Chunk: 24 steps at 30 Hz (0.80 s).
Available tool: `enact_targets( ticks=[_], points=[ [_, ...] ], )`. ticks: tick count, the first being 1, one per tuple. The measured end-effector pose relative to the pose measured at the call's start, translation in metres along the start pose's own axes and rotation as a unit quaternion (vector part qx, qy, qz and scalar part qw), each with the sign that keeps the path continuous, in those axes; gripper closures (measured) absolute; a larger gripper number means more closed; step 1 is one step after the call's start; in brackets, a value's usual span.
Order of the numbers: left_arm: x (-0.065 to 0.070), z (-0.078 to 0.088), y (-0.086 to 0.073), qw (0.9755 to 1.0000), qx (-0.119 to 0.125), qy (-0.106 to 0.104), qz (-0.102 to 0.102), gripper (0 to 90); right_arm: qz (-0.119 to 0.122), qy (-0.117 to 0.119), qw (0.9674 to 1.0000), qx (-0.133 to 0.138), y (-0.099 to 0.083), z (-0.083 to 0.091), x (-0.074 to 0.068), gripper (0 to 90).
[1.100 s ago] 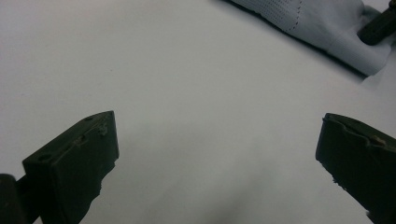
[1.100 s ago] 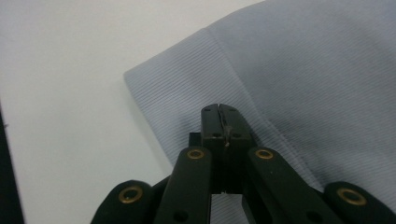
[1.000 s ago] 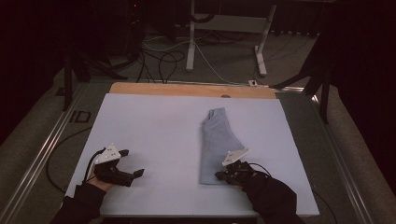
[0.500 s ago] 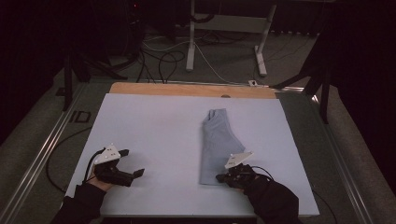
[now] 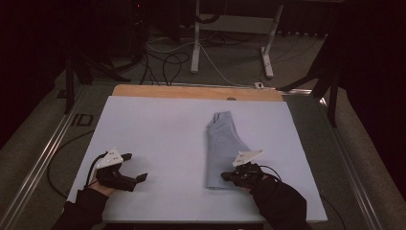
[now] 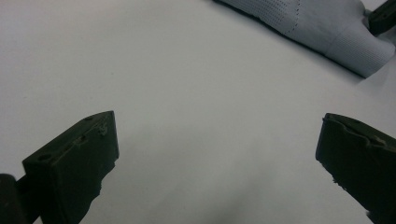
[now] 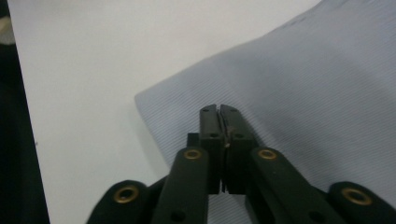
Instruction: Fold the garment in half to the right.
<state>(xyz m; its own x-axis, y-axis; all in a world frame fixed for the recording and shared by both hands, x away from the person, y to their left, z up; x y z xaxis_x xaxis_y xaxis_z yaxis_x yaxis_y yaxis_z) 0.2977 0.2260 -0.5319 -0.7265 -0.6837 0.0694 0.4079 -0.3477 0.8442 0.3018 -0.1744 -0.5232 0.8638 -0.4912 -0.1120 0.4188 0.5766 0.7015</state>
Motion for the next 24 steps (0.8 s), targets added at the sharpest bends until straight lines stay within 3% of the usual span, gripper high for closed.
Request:
enact_targets(
  ticks=[7,16,20,22,24],
  points=[
    [0.000,0.000,0.000,1.0000,0.000,0.001,-0.002,0.2,-0.001,-0.005,0.9997,0.025,0.011,0.005,0.008,72.9],
    [-0.001,0.001,0.000,1.0000,0.001,0.000,-0.001,0.2,-0.022,0.000,0.9979,0.061,0.016,0.010,0.016,31.4],
    [-0.001,0.001,0.000,1.0000,0.001,-0.001,0.003,0.2,-0.027,-0.001,0.9976,0.064,0.016,0.010,0.017,11.3],
    [-0.001,0.001,0.000,1.0000,-0.001,0.000,-0.001,0.2,-0.034,0.016,0.9968,0.071,0.016,0.011,0.020,8.5],
    [-0.001,0.001,0.000,1.0000,0.000,0.000,0.002,0.2,-0.032,0.005,0.9964,0.078,0.016,0.014,0.023,8.4]
  ],
)
Point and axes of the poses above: each handheld gripper's, and its own axes: z roughly backward along the jaws, y roughly out of its top, x roughly to its right, the point moved 3 cm from there along -z, roughly forward along the jaws, and after that the axes turned 1 degree about y, right-handed, at the moved point
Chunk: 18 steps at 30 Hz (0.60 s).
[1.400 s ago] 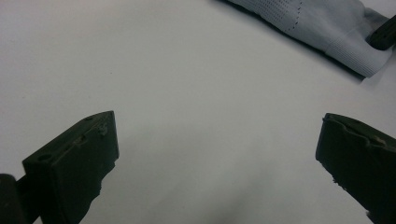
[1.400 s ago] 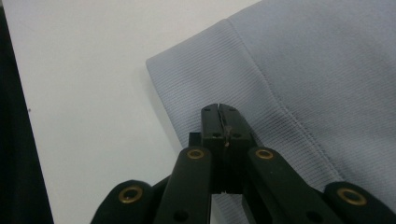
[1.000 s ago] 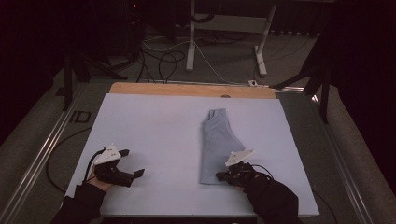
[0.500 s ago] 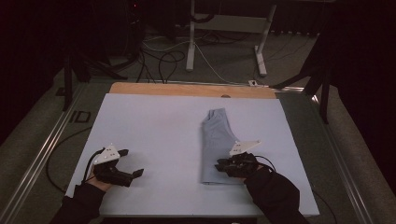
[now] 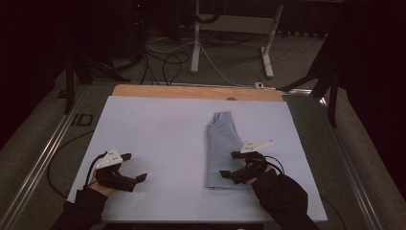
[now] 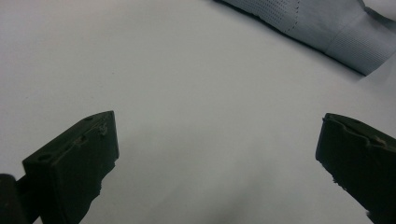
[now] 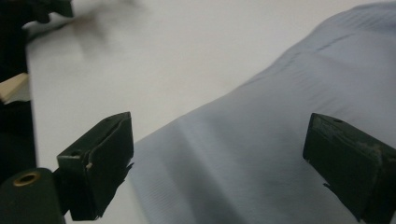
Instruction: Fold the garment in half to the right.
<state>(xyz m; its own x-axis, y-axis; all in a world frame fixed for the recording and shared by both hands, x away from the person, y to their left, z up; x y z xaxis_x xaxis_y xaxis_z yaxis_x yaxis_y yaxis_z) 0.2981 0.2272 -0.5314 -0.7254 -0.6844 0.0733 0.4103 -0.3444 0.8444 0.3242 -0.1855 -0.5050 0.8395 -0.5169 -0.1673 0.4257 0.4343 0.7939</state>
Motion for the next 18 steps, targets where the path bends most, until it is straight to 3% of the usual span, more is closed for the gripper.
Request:
enact_targets(
  ticks=[6,15,18],
  points=[
    [0.000,0.001,0.000,1.0000,0.002,-0.001,-0.001,0.2,0.007,-0.020,0.9996,0.018,-0.003,0.006,0.007,8.5],
    [0.000,0.002,0.000,1.0000,0.001,0.000,-0.003,0.2,0.015,-0.043,0.9987,0.021,-0.011,0.018,0.016,8.5],
    [0.001,0.002,0.000,1.0000,0.002,0.000,-0.003,0.2,0.007,-0.046,0.9986,0.028,-0.014,0.023,0.019,8.5]
  ],
)
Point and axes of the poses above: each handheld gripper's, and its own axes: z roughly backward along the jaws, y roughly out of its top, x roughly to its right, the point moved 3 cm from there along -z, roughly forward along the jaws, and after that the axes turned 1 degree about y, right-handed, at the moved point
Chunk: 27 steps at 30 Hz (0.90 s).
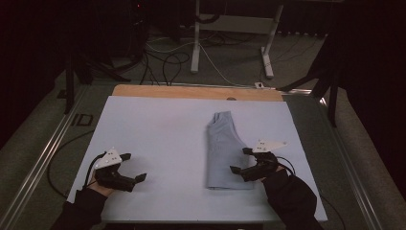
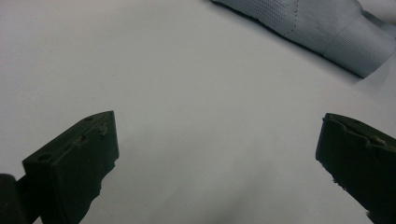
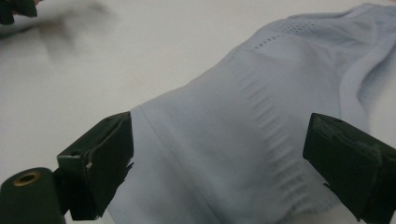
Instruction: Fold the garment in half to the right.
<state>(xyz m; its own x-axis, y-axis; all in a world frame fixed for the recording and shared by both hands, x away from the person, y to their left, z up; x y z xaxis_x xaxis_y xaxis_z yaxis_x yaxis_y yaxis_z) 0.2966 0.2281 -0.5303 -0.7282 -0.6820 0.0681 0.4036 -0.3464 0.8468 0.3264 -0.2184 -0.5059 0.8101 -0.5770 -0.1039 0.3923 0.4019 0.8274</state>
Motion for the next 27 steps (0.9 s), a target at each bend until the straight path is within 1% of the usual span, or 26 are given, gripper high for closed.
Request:
enact_targets(
  ticks=[4,5,10,12,14,17,19,21,22,25,27],
  points=[
    [0.000,0.000,0.001,1.0000,0.002,0.000,0.001,0.2,-0.002,-0.013,0.9999,0.006,-0.005,0.007,0.004,8.5],
    [0.000,0.000,0.001,1.0000,0.001,0.001,-0.001,0.2,-0.008,-0.018,0.9998,0.006,-0.007,0.009,0.005,8.5],
    [0.000,0.001,0.000,1.0000,0.002,0.001,-0.001,0.2,-0.009,-0.040,0.9992,0.002,-0.018,0.018,0.010,8.5],
    [0.000,0.001,0.000,1.0000,0.002,-0.002,-0.004,0.2,-0.011,-0.044,0.9990,-0.001,-0.023,0.022,0.012,8.5],
    [0.000,0.001,0.000,1.0000,0.005,-0.002,0.000,0.2,-0.012,-0.050,0.9987,-0.002,-0.028,0.025,0.014,8.5],
    [0.000,0.002,0.000,1.0000,0.004,-0.001,-0.002,0.2,-0.021,-0.056,0.9982,-0.003,-0.036,0.029,0.016,8.5],
    [0.000,0.002,0.000,1.0000,0.005,-0.002,0.001,0.2,-0.015,-0.064,0.9979,-0.005,-0.042,0.033,0.017,8.5],
    [0.000,0.002,0.000,1.0000,0.005,-0.002,-0.001,0.2,-0.024,-0.067,0.9975,-0.005,-0.047,0.036,0.017,8.5],
    [0.001,0.002,0.000,1.0000,0.005,-0.002,-0.002,0.2,-0.024,-0.070,0.9973,-0.003,-0.050,0.037,0.018,8.5],
    [0.001,0.003,0.000,1.0000,0.008,-0.001,0.001,0.2,-0.029,-0.075,0.9967,-0.007,-0.058,0.039,0.016,8.5],
    [0.001,0.003,-0.001,1.0000,0.008,-0.001,-0.002,0.2,-0.030,-0.076,0.9966,-0.005,-0.061,0.040,0.015,8.5]
  ],
)
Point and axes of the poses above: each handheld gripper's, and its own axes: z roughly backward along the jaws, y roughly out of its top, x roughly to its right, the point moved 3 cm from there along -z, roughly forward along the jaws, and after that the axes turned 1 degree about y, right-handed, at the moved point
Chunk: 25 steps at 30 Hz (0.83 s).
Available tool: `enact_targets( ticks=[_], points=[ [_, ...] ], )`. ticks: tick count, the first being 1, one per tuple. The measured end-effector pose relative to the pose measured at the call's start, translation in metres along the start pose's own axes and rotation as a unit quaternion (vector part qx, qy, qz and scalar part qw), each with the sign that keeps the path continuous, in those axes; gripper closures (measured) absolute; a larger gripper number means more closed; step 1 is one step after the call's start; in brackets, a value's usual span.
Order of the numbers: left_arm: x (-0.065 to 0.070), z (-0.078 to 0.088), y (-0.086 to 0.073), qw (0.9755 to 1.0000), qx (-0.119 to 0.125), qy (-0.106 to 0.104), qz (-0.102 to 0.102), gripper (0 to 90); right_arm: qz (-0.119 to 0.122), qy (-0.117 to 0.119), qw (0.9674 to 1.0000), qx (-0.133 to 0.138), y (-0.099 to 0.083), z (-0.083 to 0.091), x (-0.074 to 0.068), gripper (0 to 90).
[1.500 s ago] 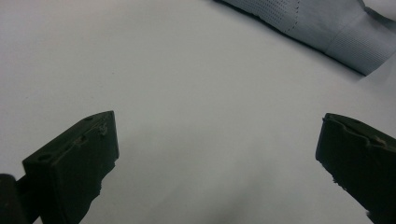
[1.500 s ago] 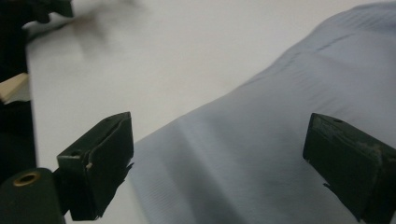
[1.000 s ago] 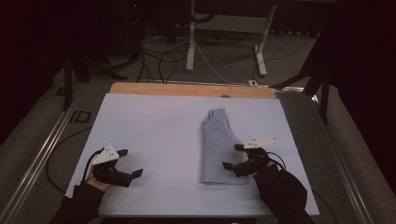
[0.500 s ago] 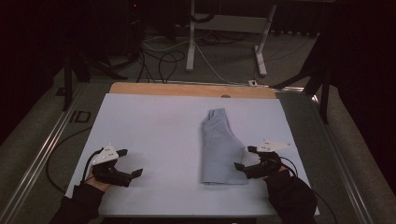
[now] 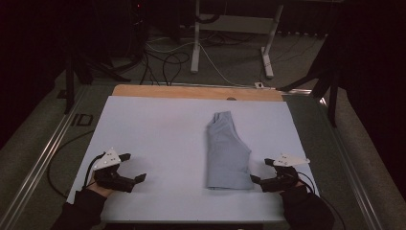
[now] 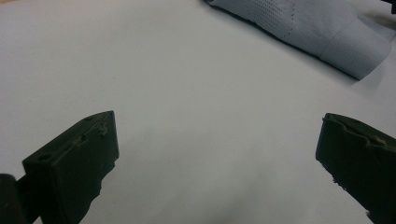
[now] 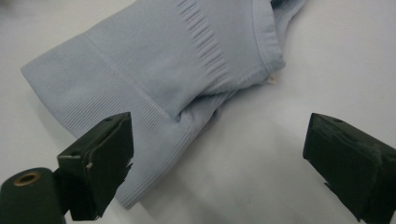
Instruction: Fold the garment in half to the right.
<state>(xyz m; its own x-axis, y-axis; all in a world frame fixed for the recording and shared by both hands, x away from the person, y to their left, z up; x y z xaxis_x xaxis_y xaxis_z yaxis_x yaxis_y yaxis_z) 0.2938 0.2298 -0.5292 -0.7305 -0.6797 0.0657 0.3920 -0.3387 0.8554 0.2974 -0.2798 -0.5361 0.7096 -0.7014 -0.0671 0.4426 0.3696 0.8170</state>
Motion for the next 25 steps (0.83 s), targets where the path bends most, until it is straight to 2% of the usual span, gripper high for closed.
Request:
enact_targets(
  ticks=[6,12,25],
  points=[
    [0.000,0.001,-0.001,1.0000,0.001,0.000,0.001,0.2,-0.002,-0.014,0.9999,0.005,-0.003,-0.002,0.001,8.5],
    [0.001,0.000,-0.001,1.0000,-0.002,0.000,-0.005,0.2,0.007,-0.011,0.9999,0.006,-0.001,-0.008,0.001,8.5],
    [0.001,0.000,-0.002,1.0000,-0.001,0.002,-0.005,0.2,0.011,-0.010,0.9999,0.001,-0.002,-0.010,0.001,8.5]
  ],
)
Point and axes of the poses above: each handheld gripper's, and its own axes: z roughly backward along the jaws, y roughly out of its top, x roughly to its right, the point moved 3 cm from there along -z, roughly forward along the jaws, and after that the axes turned 1 degree about y, right-handed, at the moved point
